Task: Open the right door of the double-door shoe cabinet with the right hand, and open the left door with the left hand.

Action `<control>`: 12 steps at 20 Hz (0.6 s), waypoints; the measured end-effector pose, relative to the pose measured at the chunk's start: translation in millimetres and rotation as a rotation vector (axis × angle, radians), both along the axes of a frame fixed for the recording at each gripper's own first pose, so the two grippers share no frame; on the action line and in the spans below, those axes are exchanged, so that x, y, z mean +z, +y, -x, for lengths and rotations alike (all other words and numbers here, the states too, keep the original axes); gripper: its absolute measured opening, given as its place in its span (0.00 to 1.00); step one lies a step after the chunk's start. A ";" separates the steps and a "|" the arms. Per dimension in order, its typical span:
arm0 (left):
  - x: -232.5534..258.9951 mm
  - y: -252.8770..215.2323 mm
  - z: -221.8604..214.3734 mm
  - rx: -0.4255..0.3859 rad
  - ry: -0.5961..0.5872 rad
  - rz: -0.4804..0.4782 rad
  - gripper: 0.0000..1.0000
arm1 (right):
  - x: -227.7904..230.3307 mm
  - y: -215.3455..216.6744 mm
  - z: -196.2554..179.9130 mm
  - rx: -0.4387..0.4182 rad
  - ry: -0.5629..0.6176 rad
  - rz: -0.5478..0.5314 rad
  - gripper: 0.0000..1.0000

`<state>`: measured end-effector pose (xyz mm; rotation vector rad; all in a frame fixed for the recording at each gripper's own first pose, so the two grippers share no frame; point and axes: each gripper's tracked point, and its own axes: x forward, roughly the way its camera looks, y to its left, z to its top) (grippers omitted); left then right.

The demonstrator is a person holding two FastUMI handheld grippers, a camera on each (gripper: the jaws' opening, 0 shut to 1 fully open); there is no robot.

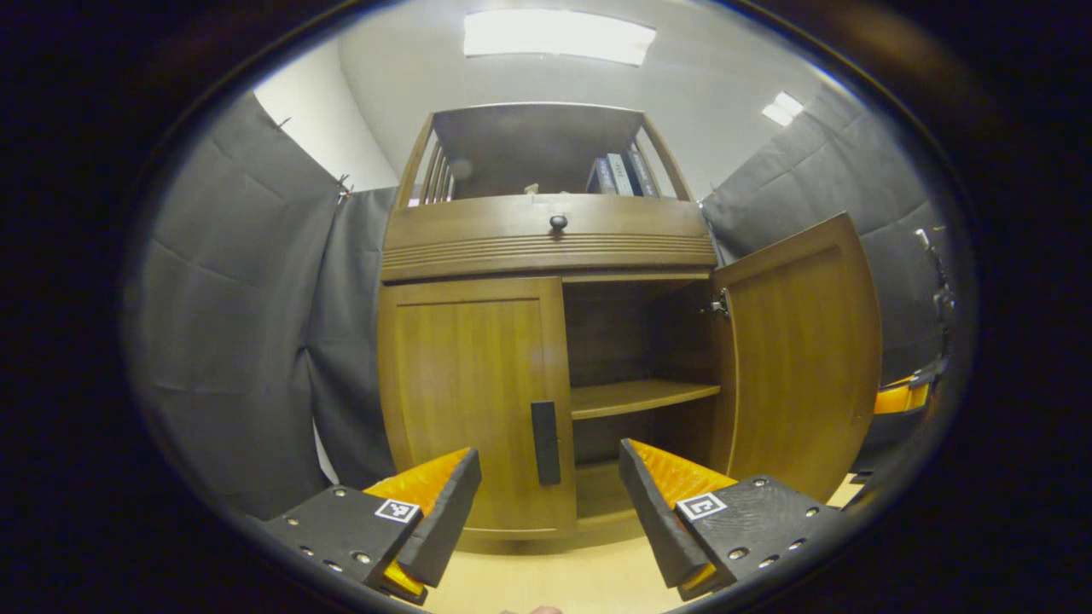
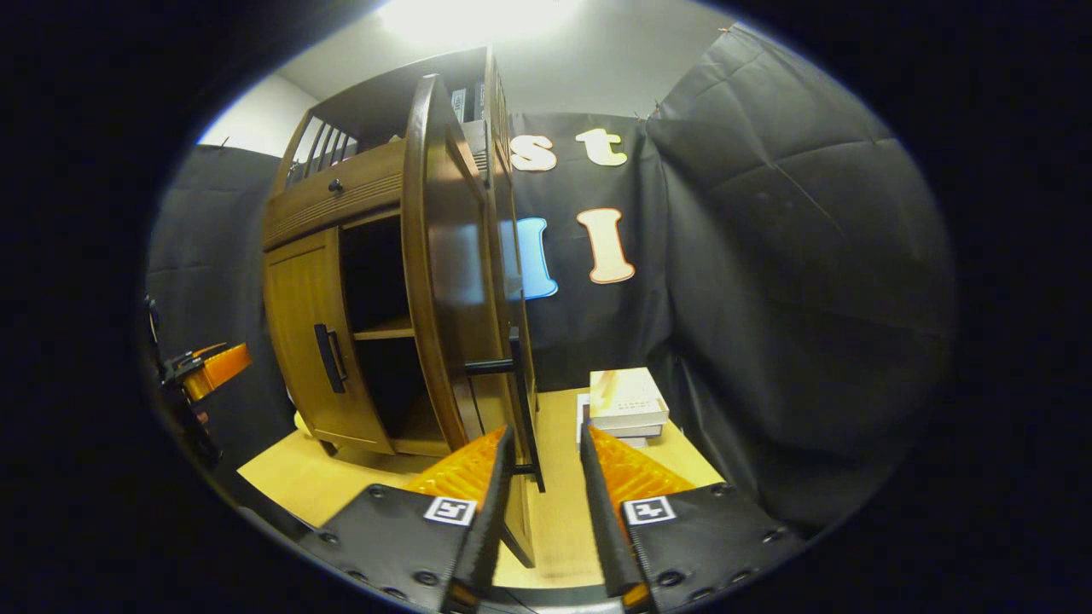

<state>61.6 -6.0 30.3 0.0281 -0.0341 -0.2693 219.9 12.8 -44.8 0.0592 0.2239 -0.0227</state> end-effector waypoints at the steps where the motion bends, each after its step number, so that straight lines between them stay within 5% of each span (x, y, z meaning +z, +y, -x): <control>1: -0.5 -0.8 -1.3 -0.003 0.001 0.002 0.96 | 4.5 -9.6 -0.7 -0.034 -0.019 0.042 0.69; 3: -3.5 -0.2 -2.9 -0.004 0.010 0.000 0.95 | 12.5 -21.2 -0.2 -0.080 -0.058 0.078 1.00; 12: -20.1 -1.8 -24.6 0.006 0.071 -0.016 0.96 | 19.1 -13.8 5.3 -0.157 -0.091 0.034 0.94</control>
